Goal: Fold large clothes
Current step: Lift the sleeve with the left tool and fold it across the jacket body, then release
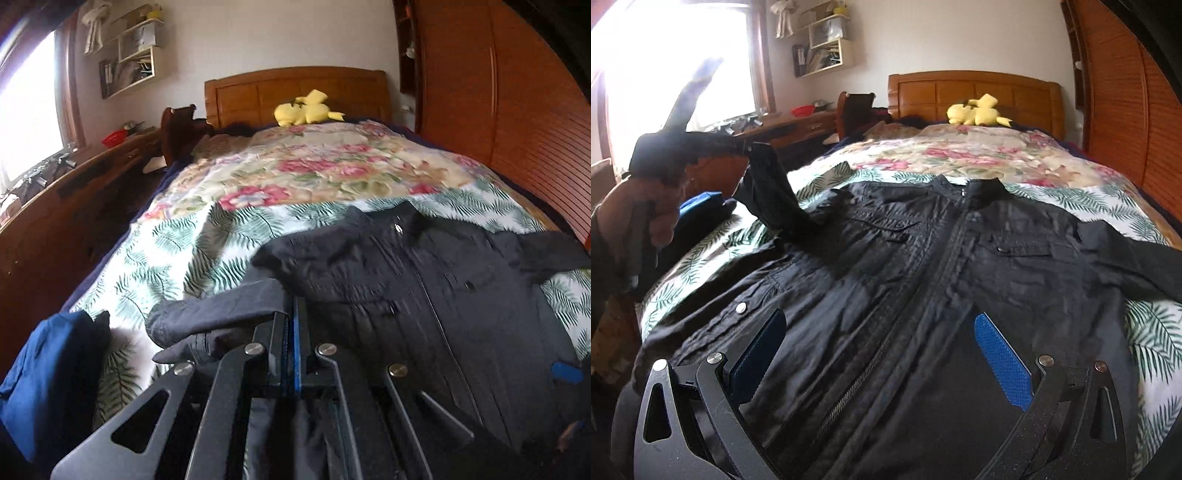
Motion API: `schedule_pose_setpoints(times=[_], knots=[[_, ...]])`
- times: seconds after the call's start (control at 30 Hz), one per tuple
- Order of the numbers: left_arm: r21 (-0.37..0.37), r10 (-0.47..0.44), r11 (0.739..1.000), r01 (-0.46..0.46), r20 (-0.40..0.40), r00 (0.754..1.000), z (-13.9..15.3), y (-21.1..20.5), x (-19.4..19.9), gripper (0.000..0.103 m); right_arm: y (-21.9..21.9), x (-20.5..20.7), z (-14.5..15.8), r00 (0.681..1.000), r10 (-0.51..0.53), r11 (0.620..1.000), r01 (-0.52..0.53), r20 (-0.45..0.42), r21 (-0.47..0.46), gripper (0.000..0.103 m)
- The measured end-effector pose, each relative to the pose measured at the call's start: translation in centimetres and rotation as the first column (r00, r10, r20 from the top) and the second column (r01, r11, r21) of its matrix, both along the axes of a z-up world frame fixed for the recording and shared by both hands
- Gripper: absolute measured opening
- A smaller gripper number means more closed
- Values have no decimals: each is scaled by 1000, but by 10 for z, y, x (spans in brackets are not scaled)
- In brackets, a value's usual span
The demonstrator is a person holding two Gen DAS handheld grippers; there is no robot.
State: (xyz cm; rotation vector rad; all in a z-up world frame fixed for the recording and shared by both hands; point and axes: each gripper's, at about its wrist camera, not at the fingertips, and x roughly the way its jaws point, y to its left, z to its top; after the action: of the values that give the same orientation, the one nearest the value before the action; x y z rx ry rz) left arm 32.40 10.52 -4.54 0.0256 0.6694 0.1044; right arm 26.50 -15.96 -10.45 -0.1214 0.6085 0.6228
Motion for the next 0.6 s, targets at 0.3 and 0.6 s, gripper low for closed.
schedule_pose_setpoints(times=[0.3, 0.6], knots=[[45, -19, 999, 20, -26, 999, -5, -25, -3, 0, 2, -3, -9, 1000, -17, 998, 18, 22, -56, 103], [91, -120, 988, 123, -38, 992, 12, -82, 21, 0, -39, 11, -12, 994, -103, 992, 104, 26, -66, 103]])
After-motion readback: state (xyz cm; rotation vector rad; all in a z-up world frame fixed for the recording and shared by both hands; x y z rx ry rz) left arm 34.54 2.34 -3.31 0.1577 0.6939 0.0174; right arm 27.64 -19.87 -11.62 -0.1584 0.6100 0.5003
